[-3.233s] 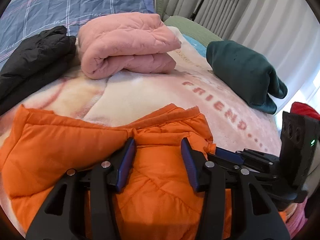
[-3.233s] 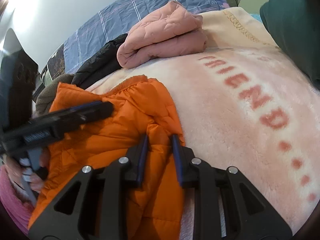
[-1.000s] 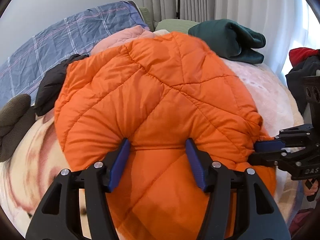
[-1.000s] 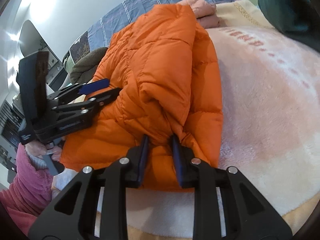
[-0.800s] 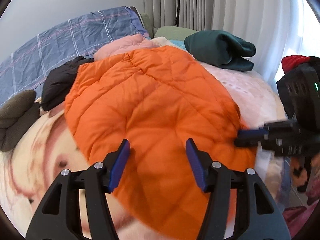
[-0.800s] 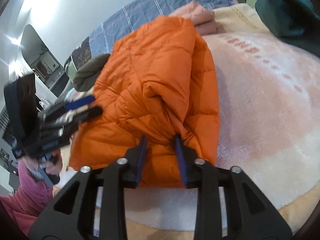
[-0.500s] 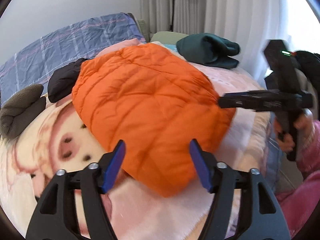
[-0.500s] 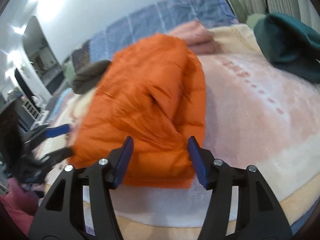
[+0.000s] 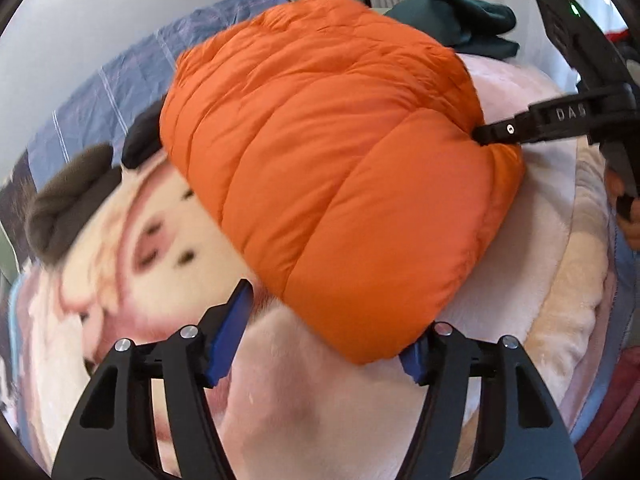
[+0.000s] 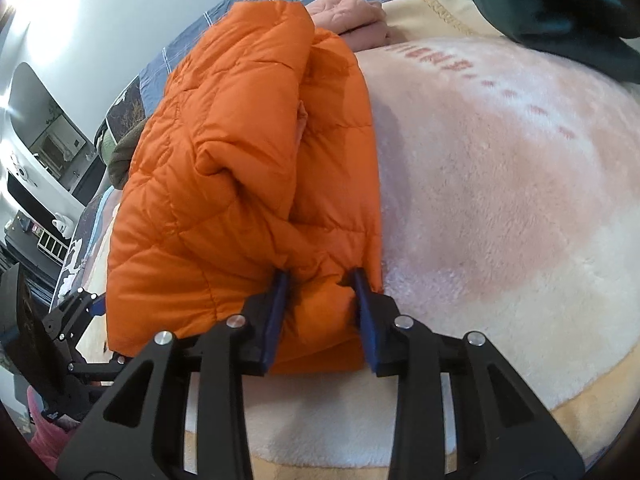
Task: Fold large clothes
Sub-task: 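Grasp the folded jacket edge with the right gripper while the left gripper regrasps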
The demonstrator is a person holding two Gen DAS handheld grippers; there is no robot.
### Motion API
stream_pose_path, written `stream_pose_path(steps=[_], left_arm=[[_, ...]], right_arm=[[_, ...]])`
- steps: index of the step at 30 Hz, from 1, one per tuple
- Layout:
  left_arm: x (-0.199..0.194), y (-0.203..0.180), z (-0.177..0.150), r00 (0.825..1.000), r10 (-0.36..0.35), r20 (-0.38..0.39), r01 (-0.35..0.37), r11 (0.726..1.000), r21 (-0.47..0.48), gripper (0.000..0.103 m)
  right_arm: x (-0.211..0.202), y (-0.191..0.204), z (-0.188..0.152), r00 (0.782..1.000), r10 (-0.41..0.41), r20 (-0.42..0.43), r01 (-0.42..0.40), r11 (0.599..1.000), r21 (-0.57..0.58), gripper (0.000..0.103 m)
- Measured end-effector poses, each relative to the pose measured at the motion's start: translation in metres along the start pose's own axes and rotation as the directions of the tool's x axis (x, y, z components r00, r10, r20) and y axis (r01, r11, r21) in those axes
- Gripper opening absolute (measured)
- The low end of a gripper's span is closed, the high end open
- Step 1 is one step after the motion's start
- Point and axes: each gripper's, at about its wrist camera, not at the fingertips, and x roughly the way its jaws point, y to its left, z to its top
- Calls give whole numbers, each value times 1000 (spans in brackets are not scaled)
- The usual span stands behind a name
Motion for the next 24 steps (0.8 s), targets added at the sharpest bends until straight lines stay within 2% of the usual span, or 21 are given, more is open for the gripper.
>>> stream_pose_path(steps=[1, 3, 4, 6, 8, 10, 12, 14, 16, 19, 20, 21, 22, 24], left_arm=[[-2, 2, -1, 1000, -6, -3, 6, 1000, -8, 64], [-13, 1, 0, 999, -52, 4, 52, 999, -5, 49], [-24, 1, 2, 997, -83, 11, 83, 996, -12, 46], [-45, 6, 10, 989, -140, 48, 141, 990, -21, 30], [-73, 14, 23, 970, -206, 133, 211, 977, -28, 29], [-90, 21, 40, 956, -200, 213, 211, 977, -29, 29], [-90, 28, 66, 947, -178, 267, 194, 981, -34, 29], [-71, 29, 97, 946, -155, 284, 175, 984, -45, 29], [-45, 27, 125, 940, -202, 274, 225, 973, -55, 29], [7, 17, 165, 945, -259, 198, 278, 958, -72, 30], [31, 13, 177, 955, -255, 152, 267, 962, -65, 35], [50, 7, 181, 969, -214, 120, 222, 974, -52, 43], [71, 4, 181, 981, -175, 89, 179, 983, -32, 45], [98, 6, 177, 980, -192, 55, 195, 978, -69, 46]], right_arm=[[-1, 3, 0, 1000, -7, 5, 7, 1000, -9, 33], [-3, 7, -3, 1000, -22, 19, 23, 999, -30, 34], [-5, 8, -4, 999, -32, 27, 33, 999, -41, 34], [-6, 7, -7, 999, -19, 35, 20, 999, -37, 36], [-8, 5, -8, 999, -6, 37, 7, 1000, -24, 36], [-7, 5, -9, 999, -1, 37, 2, 1000, -25, 37], [-6, 8, -8, 999, -11, 39, 13, 999, -36, 38], [-6, 10, -10, 999, -15, 44, 17, 999, -44, 38], [-7, 9, -10, 999, -10, 46, 12, 999, -42, 38], [-8, 9, -13, 999, -6, 50, 8, 999, -35, 38], [-7, 8, -12, 999, -6, 50, 8, 999, -37, 38], [-8, 9, -12, 999, -7, 51, 10, 999, -42, 39], [-10, 9, -12, 999, -8, 52, 11, 999, -45, 40], [-17, 8, -8, 999, -14, 52, 17, 998, -54, 44]])
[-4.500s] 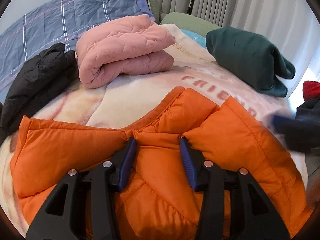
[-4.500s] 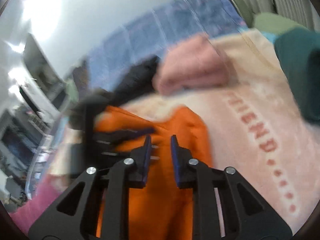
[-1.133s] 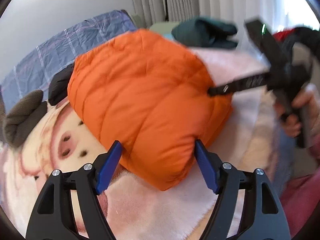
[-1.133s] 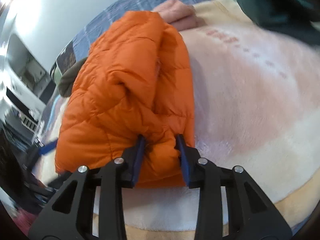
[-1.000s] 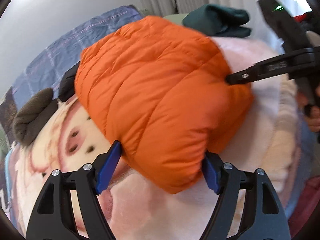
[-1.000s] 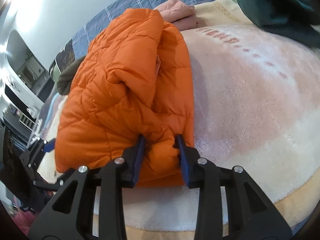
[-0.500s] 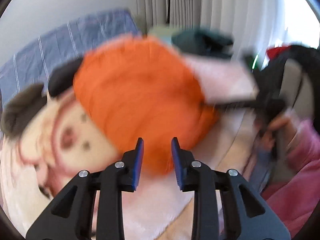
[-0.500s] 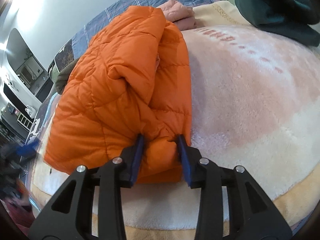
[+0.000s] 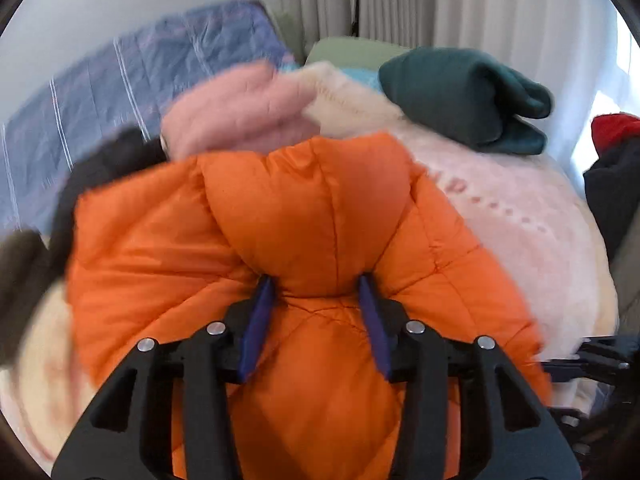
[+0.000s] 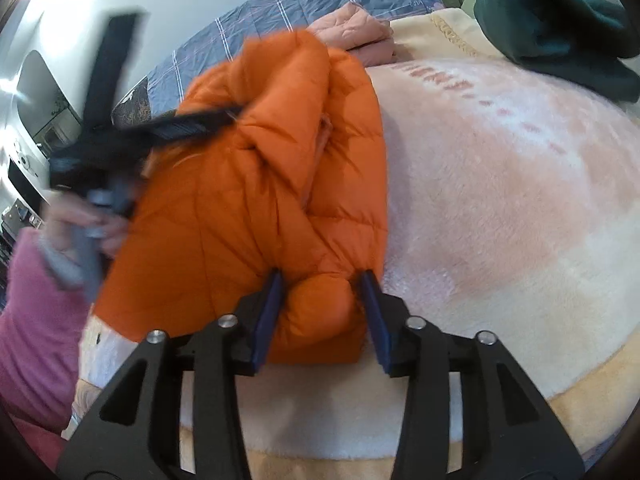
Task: Fold large clothes
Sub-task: 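Grasp the folded jacket edge with the right gripper while the left gripper regrasps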
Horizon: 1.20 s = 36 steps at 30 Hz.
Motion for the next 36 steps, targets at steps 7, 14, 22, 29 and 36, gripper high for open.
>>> stream_pose_path(steps=[7, 14, 22, 29, 36], left_arm=[[1, -3, -7, 1000, 18, -4, -18, 999, 31, 46], [-13, 18, -1, 999, -47, 28, 48, 998, -49, 45], [11, 91, 25, 984, 180, -1, -179, 974, -140, 9], [48, 85, 6, 964, 259, -60, -261, 964, -45, 4], [-14, 69, 35, 998, 45, 47, -40, 995, -92, 4]], right_arm=[[-56, -1, 55, 976, 135, 168, -138, 990, 5, 38], [40, 2, 52, 1000, 0, 12, 0, 1000, 21, 23], [43, -1, 48, 1000, 5, 10, -5, 1000, 26, 24], [51, 3, 45, 1000, -11, 15, 10, 1000, 10, 27], [49, 3, 43, 999, -7, 33, 6, 1000, 16, 29]])
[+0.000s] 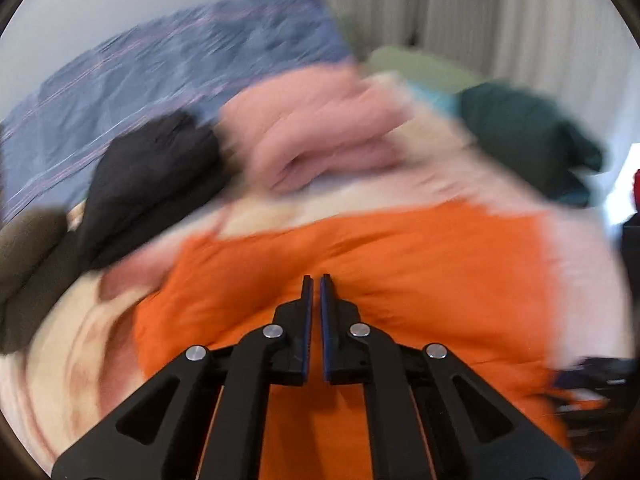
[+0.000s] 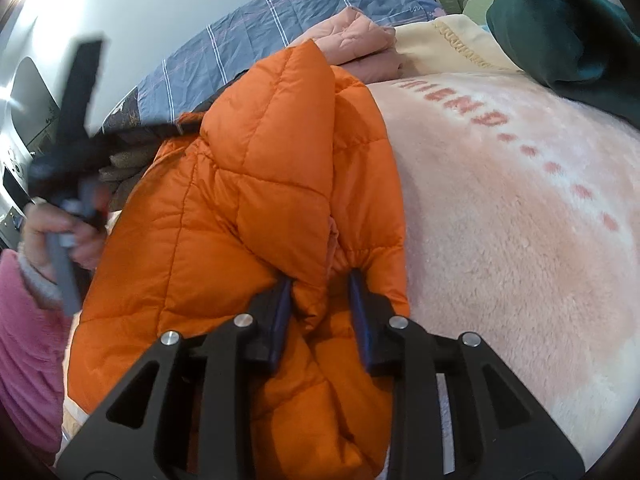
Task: Fold large clothes
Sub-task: 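Grasp the folded jacket edge with the right gripper while the left gripper regrasps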
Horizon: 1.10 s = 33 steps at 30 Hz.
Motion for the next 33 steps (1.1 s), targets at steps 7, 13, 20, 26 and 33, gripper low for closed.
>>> stream_pose_path(steps=[7, 13, 20, 26, 33], left_arm=[[46, -72, 13, 992, -27, -123, 48, 985, 167, 39], [92, -62, 7, 983, -1, -186, 18, 996, 86, 40], [24, -36, 10, 995, -39, -91, 42, 999, 29, 43], [0, 29, -23, 989, 136, -63, -139, 989, -48, 65], [30, 32, -51, 978, 182, -99, -189, 980, -67, 67]], right_arm=[[-2, -1, -1, 1000, 1, 8, -1, 1000, 6, 29], [2, -8, 3, 1000, -6, -2, 6, 999, 35, 29], [3, -6, 2, 1000, -1, 5, 1, 1000, 17, 30], [4, -9, 3, 1000, 22, 6, -22, 999, 30, 31], [7, -1, 4, 1000, -5, 9, 5, 1000, -2, 34]])
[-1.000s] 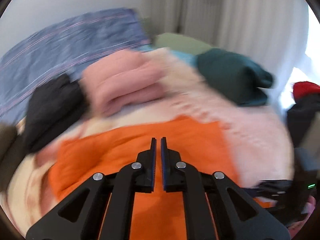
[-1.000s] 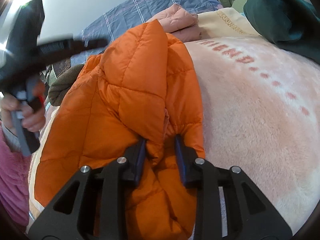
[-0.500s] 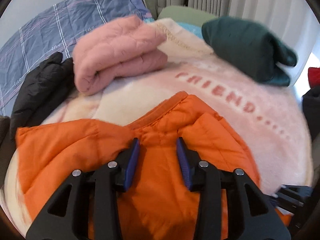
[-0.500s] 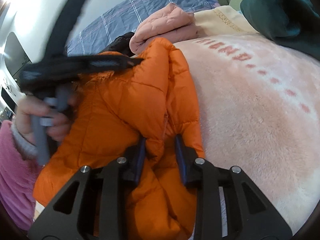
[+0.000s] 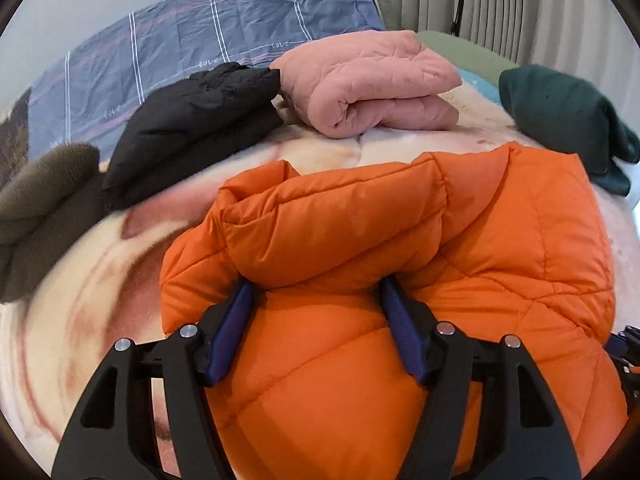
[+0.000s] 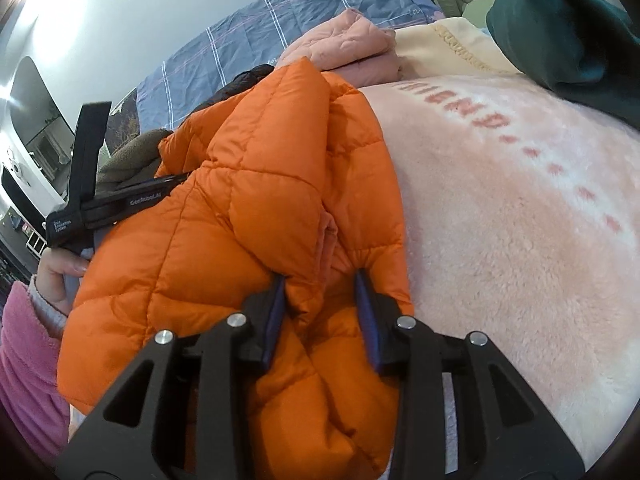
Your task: Fold large clothes
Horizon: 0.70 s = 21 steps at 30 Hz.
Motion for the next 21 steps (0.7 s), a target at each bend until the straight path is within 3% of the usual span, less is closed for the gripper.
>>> stream_pose_path(steps=[4, 6, 8, 10, 11, 13, 15, 17, 21], left_arm=[[-20, 5, 7, 1000, -26, 9, 26, 998, -49, 62], [-47, 1, 11, 996, -72, 60, 75, 996, -51, 61], [-72, -20, 15, 989, -89, 122, 85, 996, 37, 61], [-81, -48, 17, 989, -30, 147, 7, 988, 152, 61], [-76, -61, 16, 990, -12, 141, -17, 980, 199, 61], [-50, -78, 9, 998, 8, 56, -21, 971, 238, 61], [-31, -85, -3, 997, 30, 68, -45, 971, 235, 61], [-30, -82, -4, 998, 16, 61, -29, 976, 217, 61], [-31, -82, -4, 999, 5, 51, -16, 977, 214, 61]], right_arm=[[-2, -4, -2, 1000, 24, -3, -24, 1000, 14, 34], [-3, -3, -3, 1000, 21, 0, -21, 1000, 13, 34], [-3, -2, -2, 1000, 19, 3, -19, 1000, 11, 35], [-5, -2, -3, 1000, 24, 12, -24, 1000, 9, 35], [-7, -3, -3, 1000, 27, 14, -27, 1000, 10, 35], [-21, -5, -3, 999, 35, 11, -36, 999, 30, 38], [-50, -15, -6, 997, 57, 45, -61, 995, 83, 46], [-75, -25, -11, 993, 93, 76, -102, 987, 124, 69], [-104, -43, -31, 984, 174, 45, -180, 959, 218, 76]])
